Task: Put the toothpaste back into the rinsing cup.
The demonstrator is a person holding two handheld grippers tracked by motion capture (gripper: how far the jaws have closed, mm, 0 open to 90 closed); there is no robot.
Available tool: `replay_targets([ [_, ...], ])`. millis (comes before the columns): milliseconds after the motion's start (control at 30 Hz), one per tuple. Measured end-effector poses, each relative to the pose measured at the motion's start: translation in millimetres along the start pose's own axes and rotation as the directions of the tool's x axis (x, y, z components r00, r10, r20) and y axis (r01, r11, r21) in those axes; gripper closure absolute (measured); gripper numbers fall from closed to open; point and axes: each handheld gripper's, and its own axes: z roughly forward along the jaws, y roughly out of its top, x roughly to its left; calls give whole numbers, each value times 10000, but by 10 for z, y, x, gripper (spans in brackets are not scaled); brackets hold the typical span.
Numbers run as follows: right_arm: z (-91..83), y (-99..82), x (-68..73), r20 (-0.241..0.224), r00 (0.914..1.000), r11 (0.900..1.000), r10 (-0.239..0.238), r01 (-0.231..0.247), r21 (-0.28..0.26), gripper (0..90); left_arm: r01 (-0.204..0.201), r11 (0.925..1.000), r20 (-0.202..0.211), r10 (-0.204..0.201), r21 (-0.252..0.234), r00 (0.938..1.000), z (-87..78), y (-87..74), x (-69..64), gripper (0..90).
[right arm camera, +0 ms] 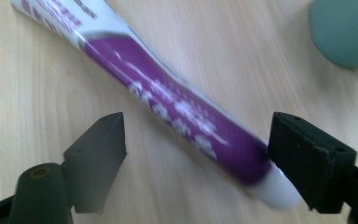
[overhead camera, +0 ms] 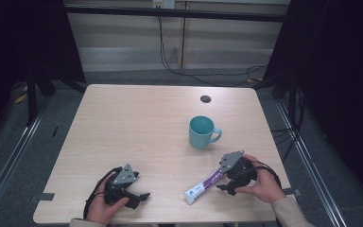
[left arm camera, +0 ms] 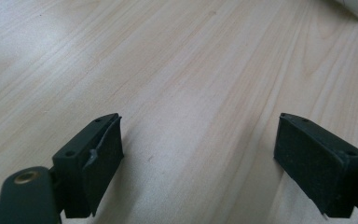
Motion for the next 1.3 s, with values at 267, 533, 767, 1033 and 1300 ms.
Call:
replay_targets([
  [267,164,152,21,-535,9972,9981,-518,535,318,293,-1,10000,-15,1,-2,10000,-1,0,0,150],
  [533,238,247,33,-936,9933,9970,-678,708,297,517,-1,10000,-19,1,-4,10000,0,-1,-1,149],
  [767,217,267,39,-1000,9945,9990,-323,353,288,752,1,10000,-16,-1,-4,10000,-1,0,-1,150],
  [1033,6,212,-60,-877,9932,9886,761,-866,-1230,752,-1,10000,-12,1,-2,10000,-1,0,-1,150],
  [1300,-180,235,-170,-719,9868,9626,1452,-1577,-2201,752,-1,10000,-18,1,1,10000,-1,-1,-1,150],
])
